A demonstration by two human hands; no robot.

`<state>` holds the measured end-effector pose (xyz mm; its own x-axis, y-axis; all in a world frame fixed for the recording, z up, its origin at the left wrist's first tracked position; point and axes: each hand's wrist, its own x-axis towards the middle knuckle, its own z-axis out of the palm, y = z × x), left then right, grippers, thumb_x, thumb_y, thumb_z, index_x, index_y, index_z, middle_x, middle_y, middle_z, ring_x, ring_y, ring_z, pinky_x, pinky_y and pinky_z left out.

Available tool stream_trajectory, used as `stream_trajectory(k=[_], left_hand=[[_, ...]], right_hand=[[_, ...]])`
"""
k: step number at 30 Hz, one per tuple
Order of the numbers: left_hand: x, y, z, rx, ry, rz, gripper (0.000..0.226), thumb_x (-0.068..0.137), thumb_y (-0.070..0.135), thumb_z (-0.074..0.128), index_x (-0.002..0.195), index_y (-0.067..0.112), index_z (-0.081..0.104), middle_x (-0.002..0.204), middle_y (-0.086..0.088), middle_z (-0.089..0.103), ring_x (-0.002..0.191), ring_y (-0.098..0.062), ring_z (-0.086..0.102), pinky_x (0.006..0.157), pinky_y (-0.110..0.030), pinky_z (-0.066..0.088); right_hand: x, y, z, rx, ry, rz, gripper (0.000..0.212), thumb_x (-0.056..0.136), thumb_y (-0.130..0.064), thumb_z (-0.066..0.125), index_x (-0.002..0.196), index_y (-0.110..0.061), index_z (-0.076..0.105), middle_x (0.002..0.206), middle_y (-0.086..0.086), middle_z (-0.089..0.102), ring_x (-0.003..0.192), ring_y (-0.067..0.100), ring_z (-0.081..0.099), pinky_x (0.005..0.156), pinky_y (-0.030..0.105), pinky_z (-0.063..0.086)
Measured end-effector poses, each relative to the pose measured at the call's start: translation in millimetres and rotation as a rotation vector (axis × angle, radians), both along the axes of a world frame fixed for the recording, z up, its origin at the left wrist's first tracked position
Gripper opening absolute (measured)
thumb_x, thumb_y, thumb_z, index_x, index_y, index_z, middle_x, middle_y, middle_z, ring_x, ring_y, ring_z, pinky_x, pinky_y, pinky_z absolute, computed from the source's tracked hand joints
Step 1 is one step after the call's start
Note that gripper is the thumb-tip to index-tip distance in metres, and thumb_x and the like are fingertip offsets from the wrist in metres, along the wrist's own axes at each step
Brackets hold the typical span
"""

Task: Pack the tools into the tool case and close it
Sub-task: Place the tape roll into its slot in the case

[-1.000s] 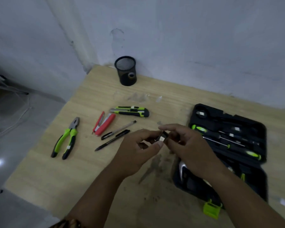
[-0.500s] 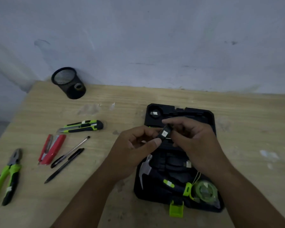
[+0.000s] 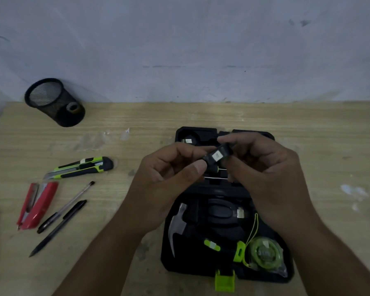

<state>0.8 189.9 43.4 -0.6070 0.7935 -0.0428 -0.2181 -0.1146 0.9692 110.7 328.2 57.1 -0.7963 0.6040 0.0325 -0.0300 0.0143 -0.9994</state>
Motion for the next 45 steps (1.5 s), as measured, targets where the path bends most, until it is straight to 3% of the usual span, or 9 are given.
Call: stream_trajectory(k=[4, 11, 16, 19, 22, 31, 35, 39, 45], left_hand=[[-7, 4, -10, -0.045, -0.011, -0.003, 0.013, 0.088, 0.014, 0.064, 0.100, 0.015, 0.071, 0.103, 0.000, 0.073, 0.096, -0.013, 0.067, 0.080, -0.031, 0.057], [-17, 13, -26, -0.254, 0.032, 0.113, 0.026, 0.086, 0.026, 0.061, 0.106, 0.013, 0.070, 0.094, -0.005, 0.074, 0.083, -0.015, 0.069, 0.068, -0.025, 0.055], [-32, 16, -42, -0.374, -0.033, 0.164, 0.016, 0.091, 0.013, 0.063, 0.104, 0.014, 0.073, 0.093, -0.003, 0.076, 0.088, -0.017, 0.073, 0.073, -0.025, 0.057], [-46, 14, -56, -0.521, 0.271, 0.229, 0.012, 0.090, 0.016, 0.066, 0.098, 0.021, 0.073, 0.086, 0.006, 0.075, 0.079, -0.004, 0.068, 0.068, -0.013, 0.051], [-60, 14, -71, -0.625, 0.492, 0.280, 0.009, 0.091, 0.019, 0.066, 0.097, 0.021, 0.071, 0.087, 0.014, 0.069, 0.076, 0.003, 0.060, 0.062, -0.005, 0.041], [-90, 34, -87, -0.640, 0.590, 0.210, 0.009, 0.092, 0.024, 0.062, 0.097, 0.026, 0.070, 0.091, 0.012, 0.067, 0.078, -0.002, 0.058, 0.063, -0.004, 0.037], [-99, 38, -90, -0.645, 0.590, 0.146, 0.011, 0.091, 0.023, 0.064, 0.099, 0.022, 0.072, 0.089, 0.007, 0.067, 0.076, -0.003, 0.057, 0.064, -0.001, 0.036], [-101, 40, -96, -0.619, 0.554, 0.144, 0.014, 0.085, 0.025, 0.072, 0.098, 0.021, 0.073, 0.086, 0.003, 0.067, 0.074, -0.006, 0.058, 0.064, -0.005, 0.039], [-100, 42, -104, -0.607, 0.531, 0.165, 0.018, 0.080, 0.022, 0.078, 0.095, 0.022, 0.070, 0.084, 0.003, 0.063, 0.072, -0.007, 0.055, 0.065, -0.013, 0.044]], right_hand=[[-4, 4, -9, -0.032, -0.019, 0.003, 0.020, 0.080, 0.001, 0.071, 0.094, -0.015, 0.073, 0.071, 0.022, 0.058, 0.059, 0.021, 0.051, 0.056, 0.029, 0.045], [-9, 12, -30, -0.005, -0.158, 0.009, 0.017, 0.081, -0.009, 0.074, 0.091, -0.021, 0.069, 0.072, 0.024, 0.055, 0.059, 0.031, 0.048, 0.057, 0.037, 0.045], [-16, 18, -49, 0.075, -0.294, 0.095, 0.020, 0.083, -0.014, 0.075, 0.088, -0.031, 0.066, 0.065, 0.006, 0.058, 0.059, 0.017, 0.051, 0.057, 0.038, 0.048], [-25, 28, -60, 0.200, -0.385, 0.096, 0.019, 0.082, -0.019, 0.076, 0.087, -0.032, 0.064, 0.064, -0.003, 0.062, 0.056, 0.006, 0.053, 0.056, 0.018, 0.045], [-35, 38, -68, 0.298, -0.436, 0.097, 0.018, 0.081, -0.016, 0.076, 0.089, -0.029, 0.065, 0.070, 0.001, 0.065, 0.058, 0.009, 0.056, 0.056, 0.011, 0.044], [-79, 54, -80, 0.580, -0.459, 0.336, 0.020, 0.083, -0.005, 0.072, 0.092, -0.020, 0.061, 0.071, -0.006, 0.060, 0.061, 0.003, 0.051, 0.056, 0.010, 0.041], [-94, 59, -85, 0.775, -0.499, 0.432, 0.022, 0.084, -0.005, 0.065, 0.096, -0.022, 0.059, 0.074, -0.008, 0.055, 0.064, 0.001, 0.049, 0.055, 0.014, 0.038], [-102, 63, -89, 0.900, -0.522, 0.490, 0.021, 0.083, -0.005, 0.064, 0.098, -0.018, 0.061, 0.081, -0.003, 0.056, 0.073, 0.011, 0.046, 0.063, 0.026, 0.038], [-99, 64, -84, 0.729, -0.483, 0.457, 0.022, 0.083, -0.018, 0.069, 0.104, -0.023, 0.064, 0.081, -0.006, 0.055, 0.071, 0.005, 0.049, 0.062, 0.014, 0.039]])
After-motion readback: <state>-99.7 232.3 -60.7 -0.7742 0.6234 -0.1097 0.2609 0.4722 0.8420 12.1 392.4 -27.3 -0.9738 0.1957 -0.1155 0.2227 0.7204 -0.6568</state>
